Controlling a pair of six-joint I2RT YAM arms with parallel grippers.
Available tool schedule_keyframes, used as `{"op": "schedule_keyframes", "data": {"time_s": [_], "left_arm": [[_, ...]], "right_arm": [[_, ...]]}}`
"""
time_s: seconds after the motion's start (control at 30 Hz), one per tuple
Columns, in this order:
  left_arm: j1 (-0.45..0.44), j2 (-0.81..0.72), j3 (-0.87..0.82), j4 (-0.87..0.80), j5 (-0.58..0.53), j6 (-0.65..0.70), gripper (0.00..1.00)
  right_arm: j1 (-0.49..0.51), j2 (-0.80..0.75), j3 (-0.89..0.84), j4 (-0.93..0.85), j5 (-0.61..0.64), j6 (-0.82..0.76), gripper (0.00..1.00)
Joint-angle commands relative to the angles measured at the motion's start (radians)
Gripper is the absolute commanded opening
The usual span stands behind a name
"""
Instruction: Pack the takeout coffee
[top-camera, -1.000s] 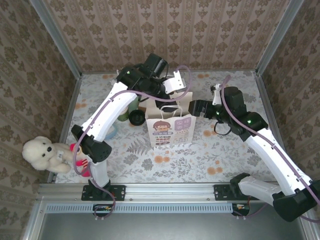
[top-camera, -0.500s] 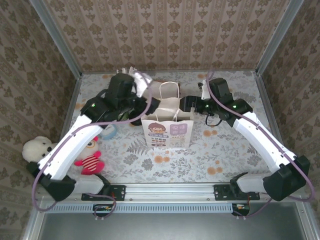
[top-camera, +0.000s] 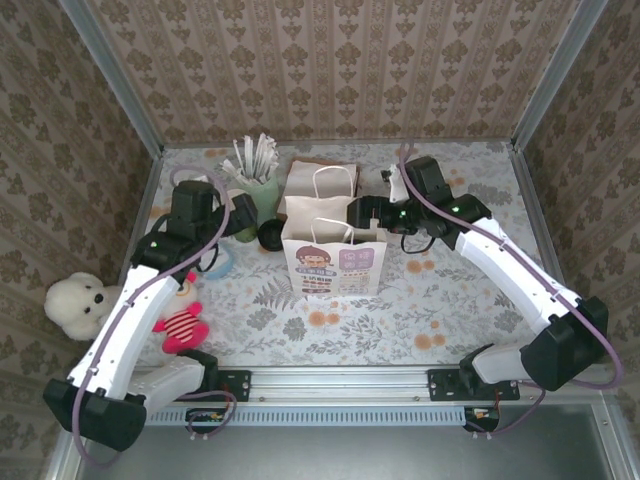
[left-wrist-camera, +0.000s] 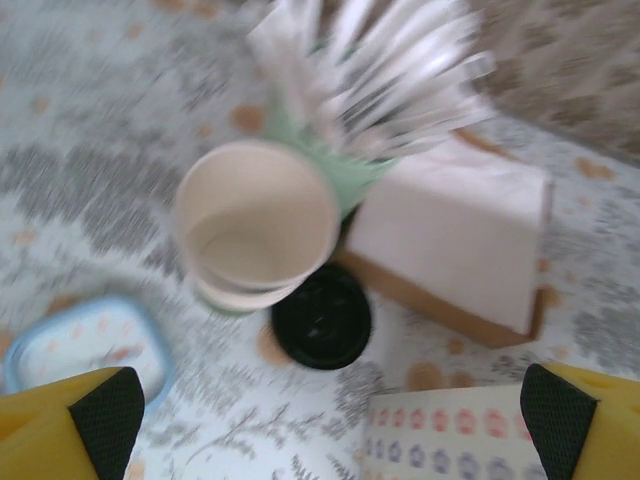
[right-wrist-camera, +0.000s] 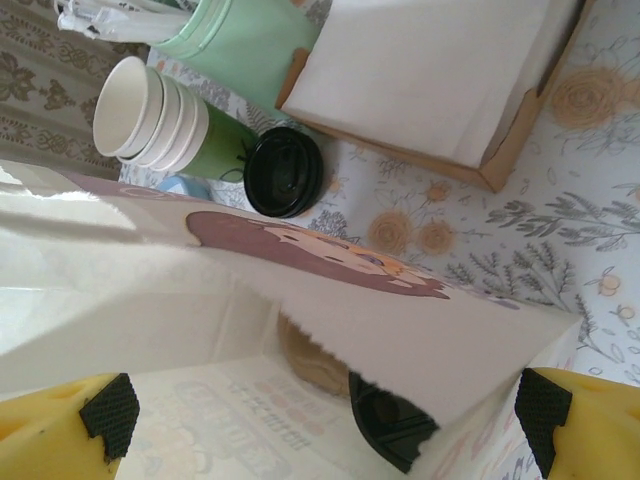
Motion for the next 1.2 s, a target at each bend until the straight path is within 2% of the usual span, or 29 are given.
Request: {"op": "schedule_keyframes", "data": {"time_s": [0.0,0.17,0.37,0.5,0.63,0.77,0.87,1.0,1.17], "left_arm": [[0.024,-0.012,-0.070,-0.046,0.008,-0.166,1.00],[0.034,0.010,-0.118,-0.066,0.017,-0.191,1.00],[0.037,0.012,-0.142,-0.040,0.060,-0.189,1.00],[0.044,-0.001,-0.143,-0.040,0.076,-0.192,1.00],[0.058,-0.010,-0.146,-0.030,0.138,-0.174,1.00],[0.083,-0.018,-0.148,-0.048,0.112,-0.173,1.00],[0.134,-0.020,-0.154,-0.030,0.154,-0.158,1.00],[0.165,-0.018,-0.136,-0.026,0.156,-0.129,1.00],[0.177,-0.021,-0.132,-0.042,0.150,-0.128,1.00]], "right_arm": [[0.017,0.018,0.018,0.000,0.001,0.037,1.00],[0.038,0.050,0.044,-0.011,-0.008,0.045,1.00],[0.082,0.059,0.043,0.037,-0.001,0.146,1.00],[0.128,0.074,0.046,0.088,0.032,0.212,1.00],[0.179,0.113,0.050,0.153,0.060,0.305,1.00],[0.234,0.164,0.068,0.217,0.126,0.366,1.00],[0.271,0.199,0.106,0.235,0.171,0.384,1.00],[0.287,0.220,0.119,0.286,0.181,0.398,1.00],[0.283,0.206,0.191,0.185,0.226,0.286,1.00]]}}
